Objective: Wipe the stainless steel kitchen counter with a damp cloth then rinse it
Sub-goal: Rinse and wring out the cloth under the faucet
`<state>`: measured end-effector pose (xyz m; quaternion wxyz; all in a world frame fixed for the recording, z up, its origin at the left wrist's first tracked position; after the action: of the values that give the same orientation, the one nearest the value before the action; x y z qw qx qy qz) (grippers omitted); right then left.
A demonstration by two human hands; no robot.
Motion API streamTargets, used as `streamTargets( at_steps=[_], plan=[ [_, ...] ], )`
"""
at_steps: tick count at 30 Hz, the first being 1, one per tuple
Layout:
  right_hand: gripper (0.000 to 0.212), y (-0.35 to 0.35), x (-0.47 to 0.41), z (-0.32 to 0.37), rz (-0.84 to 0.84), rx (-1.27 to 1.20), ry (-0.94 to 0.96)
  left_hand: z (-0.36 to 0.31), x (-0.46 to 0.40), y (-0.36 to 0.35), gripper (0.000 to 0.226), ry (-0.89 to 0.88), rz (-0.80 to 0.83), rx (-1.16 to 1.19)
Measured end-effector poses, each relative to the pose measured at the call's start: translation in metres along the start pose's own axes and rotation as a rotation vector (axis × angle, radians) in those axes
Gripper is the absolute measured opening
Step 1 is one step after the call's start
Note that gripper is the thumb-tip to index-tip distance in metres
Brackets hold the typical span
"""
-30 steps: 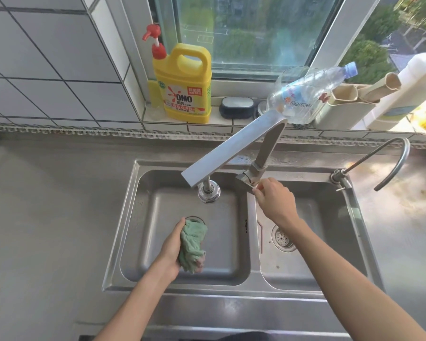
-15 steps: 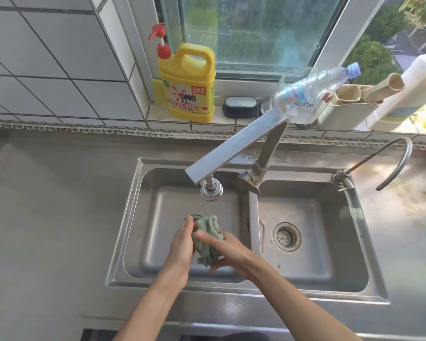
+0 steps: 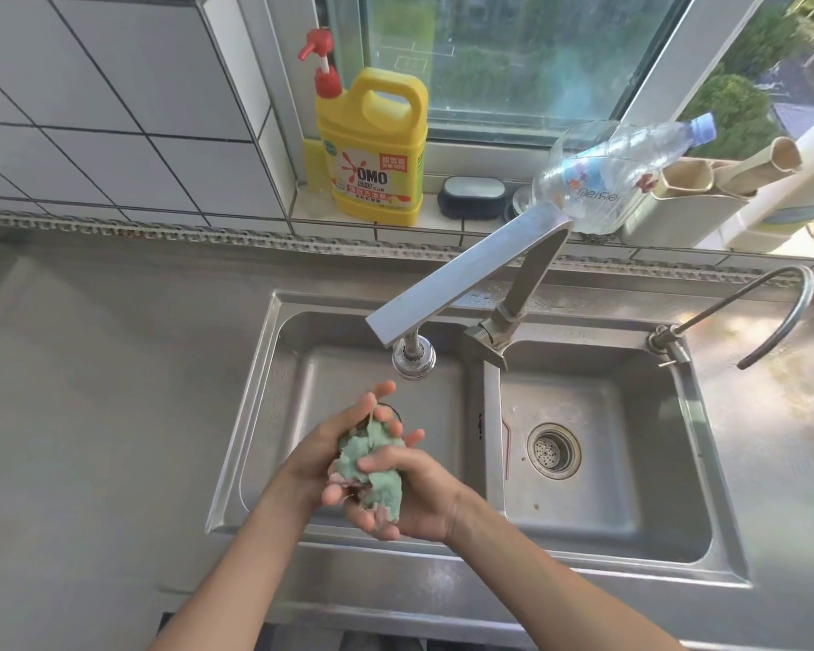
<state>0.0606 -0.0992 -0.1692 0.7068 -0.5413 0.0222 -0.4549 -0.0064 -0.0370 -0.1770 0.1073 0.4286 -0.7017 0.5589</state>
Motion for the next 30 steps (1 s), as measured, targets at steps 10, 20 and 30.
streamTargets(
  at_steps=[10,20,30],
  plan=[
    [0.018,0.05,-0.01,0.012,-0.675,0.877,-0.14,-0.001,-0.052,0.032,0.015,-0.08,-0.503,-0.361],
    [0.028,0.067,-0.042,0.01,-0.846,1.812,-0.018,0.007,-0.089,0.051,0.024,-0.21,-0.942,-0.957],
    [0.03,0.07,-0.04,0.006,-0.704,2.069,-0.048,0.019,-0.092,0.057,0.031,-0.045,-0.963,-1.104]
  ],
)
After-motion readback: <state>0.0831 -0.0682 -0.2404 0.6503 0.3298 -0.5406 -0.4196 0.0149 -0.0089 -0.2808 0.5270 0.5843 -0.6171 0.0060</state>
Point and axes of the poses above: each hand's wrist, its own x-axis away from the middle knuckle, its own y-axis out of the back of the hand, z = x × y, the point moved 4 cm from there along -x, towards the middle knuckle, and after that the axes turned 14 degrees about -z, right-handed, at the moved point
